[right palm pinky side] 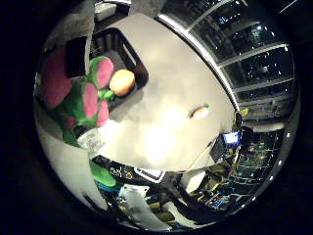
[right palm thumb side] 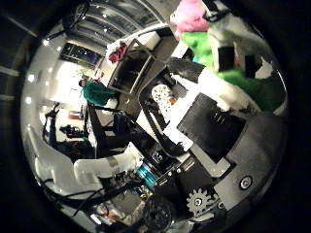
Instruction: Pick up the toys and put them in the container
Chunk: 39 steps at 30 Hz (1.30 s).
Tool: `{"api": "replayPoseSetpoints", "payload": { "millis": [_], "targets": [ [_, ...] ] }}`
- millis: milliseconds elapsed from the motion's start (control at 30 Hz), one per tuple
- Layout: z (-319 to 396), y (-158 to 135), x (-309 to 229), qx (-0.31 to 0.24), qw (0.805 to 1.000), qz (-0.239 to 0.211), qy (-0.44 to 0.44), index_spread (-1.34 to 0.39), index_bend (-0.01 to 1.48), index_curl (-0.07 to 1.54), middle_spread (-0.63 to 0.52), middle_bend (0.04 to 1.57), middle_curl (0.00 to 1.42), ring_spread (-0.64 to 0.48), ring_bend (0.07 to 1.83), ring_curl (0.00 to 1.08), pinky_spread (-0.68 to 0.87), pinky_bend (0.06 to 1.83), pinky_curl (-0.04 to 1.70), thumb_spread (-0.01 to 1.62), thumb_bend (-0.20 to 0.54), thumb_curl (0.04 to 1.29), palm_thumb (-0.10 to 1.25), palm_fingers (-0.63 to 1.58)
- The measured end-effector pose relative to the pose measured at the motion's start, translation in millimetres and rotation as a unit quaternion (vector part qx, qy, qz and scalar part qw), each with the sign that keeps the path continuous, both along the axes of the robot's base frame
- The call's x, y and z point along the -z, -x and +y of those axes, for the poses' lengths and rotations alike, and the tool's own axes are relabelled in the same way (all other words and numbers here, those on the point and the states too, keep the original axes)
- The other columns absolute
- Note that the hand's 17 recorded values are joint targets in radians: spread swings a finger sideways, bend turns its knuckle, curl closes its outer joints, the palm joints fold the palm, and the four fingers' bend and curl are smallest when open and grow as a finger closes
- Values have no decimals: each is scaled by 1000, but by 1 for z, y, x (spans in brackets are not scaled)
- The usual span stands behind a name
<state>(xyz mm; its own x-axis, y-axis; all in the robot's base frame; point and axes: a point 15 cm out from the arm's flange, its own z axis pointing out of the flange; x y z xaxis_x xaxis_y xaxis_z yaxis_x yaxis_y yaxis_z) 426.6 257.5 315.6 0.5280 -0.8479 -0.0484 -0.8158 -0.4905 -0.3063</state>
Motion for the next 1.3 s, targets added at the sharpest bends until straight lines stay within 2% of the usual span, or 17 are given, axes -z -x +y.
{"api": "replayPoseSetpoints", "payload": {
  "millis": [33,67,133,167,300,567,700,900,1133,1300],
  "targets": [
    [-2,2,4,-7,1000,4,8,-395,719,516,-160,898,440,-185,1140,461,-270,943,914,939,-24,487,838,86],
    [-4,5,8,-13,1000,11,16,-431,712,489,-151,842,417,-142,1025,426,-174,890,902,948,-30,479,825,-14],
    [-9,12,14,-28,999,26,29,-484,619,388,-107,657,338,-19,779,269,123,723,736,968,-29,464,806,-78],
    [-11,12,15,-35,999,27,32,-494,582,375,-89,594,320,28,708,245,221,678,691,973,-28,457,800,-68],
    [-27,4,12,-40,998,22,37,-503,424,334,-41,401,279,139,522,195,415,548,557,982,-27,436,777,-35],
    [-99,-26,-2,8,999,5,39,-498,286,318,-25,282,278,167,408,183,460,464,451,987,-26,411,759,47],
    [-160,-42,-3,44,998,3,46,-482,212,320,-24,237,286,157,369,189,457,418,406,992,-26,403,748,94],
    [-262,-53,4,95,994,7,61,-468,175,319,-27,205,296,144,330,195,446,383,371,993,-25,399,748,141],
    [-375,-48,58,150,984,60,69,-459,169,308,-29,191,304,128,313,208,435,366,346,996,-24,394,748,170],
    [-447,-55,91,149,978,86,114,-452,157,294,-31,184,302,115,307,221,407,372,338,982,-19,409,807,133]
  ]
}}
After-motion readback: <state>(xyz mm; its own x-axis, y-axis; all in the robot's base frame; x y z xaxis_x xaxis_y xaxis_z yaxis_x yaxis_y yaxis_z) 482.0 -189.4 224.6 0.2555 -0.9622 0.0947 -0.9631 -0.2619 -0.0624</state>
